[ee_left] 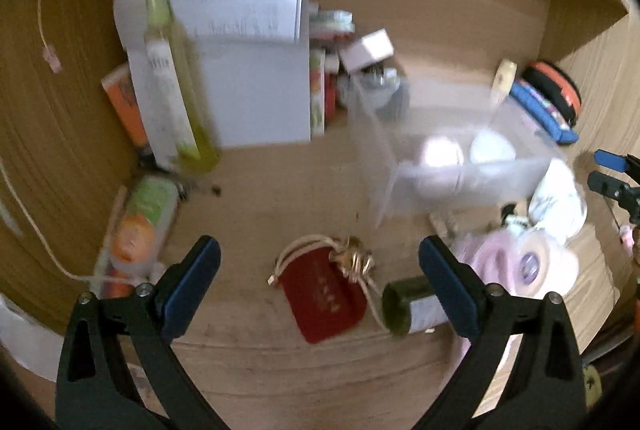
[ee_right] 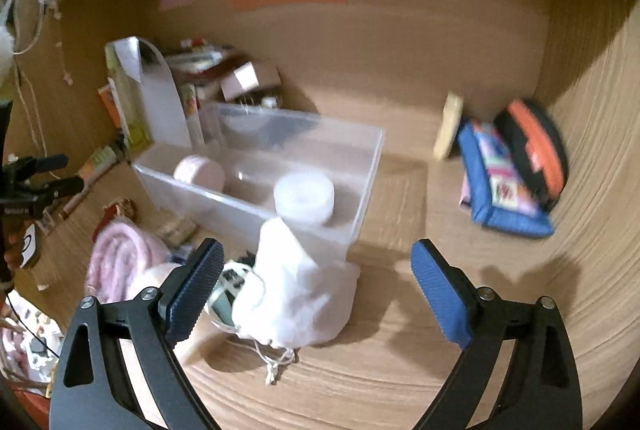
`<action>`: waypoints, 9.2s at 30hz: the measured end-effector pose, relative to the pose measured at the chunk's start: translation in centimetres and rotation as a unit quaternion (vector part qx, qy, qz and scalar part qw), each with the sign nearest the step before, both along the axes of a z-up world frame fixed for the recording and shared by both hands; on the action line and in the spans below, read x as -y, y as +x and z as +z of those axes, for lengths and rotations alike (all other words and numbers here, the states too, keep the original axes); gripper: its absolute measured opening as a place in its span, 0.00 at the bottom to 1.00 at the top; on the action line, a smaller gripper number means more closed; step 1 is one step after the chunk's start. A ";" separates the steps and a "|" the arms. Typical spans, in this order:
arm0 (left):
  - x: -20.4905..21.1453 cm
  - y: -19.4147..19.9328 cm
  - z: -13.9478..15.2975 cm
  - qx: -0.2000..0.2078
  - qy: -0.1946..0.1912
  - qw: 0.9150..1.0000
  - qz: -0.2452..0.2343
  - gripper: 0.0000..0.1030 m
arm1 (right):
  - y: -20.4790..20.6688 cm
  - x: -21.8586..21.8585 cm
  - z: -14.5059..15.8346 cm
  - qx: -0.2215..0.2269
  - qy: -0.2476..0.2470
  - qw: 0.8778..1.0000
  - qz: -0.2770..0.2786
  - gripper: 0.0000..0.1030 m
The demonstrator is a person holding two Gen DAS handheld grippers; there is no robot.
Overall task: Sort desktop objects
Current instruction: 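Open both tools to release the containers and move toward the pouches, then grasp the red velvet pouch with the left tool while the right tool grasps the white cloth pouch, then lower both pouches into the clear box and open both tools, then grasp the dark green jar with the left tool while the right tool grasps the beige cup, then carry the green jar and beige cup over the clear box and release them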
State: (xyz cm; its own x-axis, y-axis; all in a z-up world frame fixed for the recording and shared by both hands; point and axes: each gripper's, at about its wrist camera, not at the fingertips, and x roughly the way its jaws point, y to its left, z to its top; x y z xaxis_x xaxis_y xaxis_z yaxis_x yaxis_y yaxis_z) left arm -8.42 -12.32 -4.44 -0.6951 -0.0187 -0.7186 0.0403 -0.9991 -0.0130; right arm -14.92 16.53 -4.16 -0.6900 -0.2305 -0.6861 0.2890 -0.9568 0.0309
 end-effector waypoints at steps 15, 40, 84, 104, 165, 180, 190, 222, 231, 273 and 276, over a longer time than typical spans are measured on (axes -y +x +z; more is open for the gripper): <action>0.8 -2.5 -5.1 0.077 0.045 0.996 -0.007 0.98 | -3.1 0.7 -6.3 0.105 -0.037 0.993 0.024 0.90; 2.4 -0.7 -5.2 0.050 0.064 0.997 0.015 0.27 | -1.6 0.1 -4.7 0.076 -0.086 0.992 0.050 0.49; -3.3 -7.2 6.2 -0.105 0.109 0.986 -0.069 0.27 | -4.9 -1.0 3.9 -0.045 -0.121 0.991 0.044 0.49; -6.0 -15.4 3.3 -0.058 0.104 0.989 -0.092 0.27 | -10.2 5.0 -0.4 -0.002 -0.089 0.993 0.079 0.49; -2.0 -5.2 1.8 -0.042 0.054 0.994 -0.085 0.91 | -0.6 4.0 0.1 -0.017 -0.071 0.996 0.052 0.81; -0.2 -0.7 -4.5 0.026 0.074 0.993 -0.089 0.92 | 2.6 7.7 -3.8 0.022 -0.064 0.996 0.054 0.81; -2.5 -1.2 -6.2 0.047 0.074 0.989 -0.119 0.92 | 3.4 7.0 -4.9 0.037 -0.060 0.996 0.053 0.81; -3.3 -1.3 -5.6 0.012 0.044 0.994 -0.100 0.60 | 4.0 1.2 -5.8 0.087 -0.111 0.990 0.019 0.70; -2.7 -1.0 -4.0 -0.014 0.049 0.994 -0.092 0.46 | 3.9 -0.4 -4.3 0.072 -0.123 0.990 0.012 0.64; -4.9 -11.5 2.2 -0.086 0.044 0.992 -0.086 0.45 | -6.4 -1.9 1.4 -0.007 -0.175 0.984 0.020 0.64; -5.5 -12.8 1.8 -0.082 0.035 0.992 -0.085 0.45 | -7.2 -1.7 0.8 -0.002 -0.176 0.984 0.020 0.64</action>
